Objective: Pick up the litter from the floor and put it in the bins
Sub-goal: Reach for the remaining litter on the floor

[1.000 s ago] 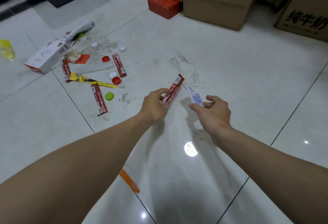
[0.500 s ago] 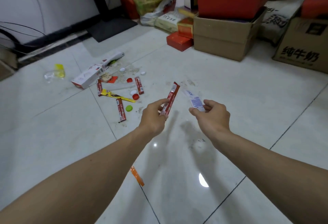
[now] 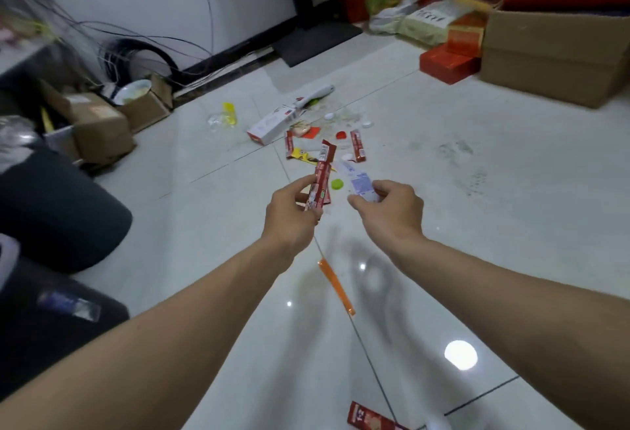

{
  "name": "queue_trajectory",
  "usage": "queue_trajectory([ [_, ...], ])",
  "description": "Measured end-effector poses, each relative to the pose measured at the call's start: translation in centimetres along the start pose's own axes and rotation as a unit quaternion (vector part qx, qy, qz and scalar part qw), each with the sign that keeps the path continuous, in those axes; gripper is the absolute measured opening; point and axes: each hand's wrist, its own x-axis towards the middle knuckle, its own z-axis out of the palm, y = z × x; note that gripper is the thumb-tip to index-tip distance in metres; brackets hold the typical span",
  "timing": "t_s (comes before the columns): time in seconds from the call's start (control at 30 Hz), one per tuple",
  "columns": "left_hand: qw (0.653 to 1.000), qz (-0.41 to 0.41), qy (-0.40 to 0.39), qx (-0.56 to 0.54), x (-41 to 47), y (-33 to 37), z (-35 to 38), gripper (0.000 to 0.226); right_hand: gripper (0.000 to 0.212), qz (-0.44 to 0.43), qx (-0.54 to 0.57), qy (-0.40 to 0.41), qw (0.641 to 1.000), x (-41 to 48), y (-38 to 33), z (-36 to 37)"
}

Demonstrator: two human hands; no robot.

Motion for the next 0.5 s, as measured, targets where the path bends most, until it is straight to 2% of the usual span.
queue_trajectory([
  [0.1,1.000,-0.003,0.024,0.000,-0.7,-0.8,-3.2,0.054,0.011,-0.021,-0.004,-0.007,1.000,-0.4,-1.7,1.9],
  [0.2,0.998,0.011,0.055,0.011,-0.8,-0.7,-7.2,0.056,0.023,-0.034,0.000,-0.012,0.999,-1.4,-3.8,3.7],
  [0.4,0.992,0.027,0.123,0.020,-2.0,-1.7,-15.2,0.058,0.016,-0.090,-0.017,-0.045,0.995,-3.6,-7.2,7.7],
  [0.43,0.991,0.025,0.133,0.021,-2.4,-2.2,-16.4,0.058,0.018,-0.099,-0.021,-0.054,0.993,-4.1,-7.6,8.4],
  [0.5,0.988,0.017,0.149,0.018,-3.3,-3.5,-18.8,0.058,0.035,-0.121,-0.039,-0.064,0.990,-5.1,-8.4,9.9],
])
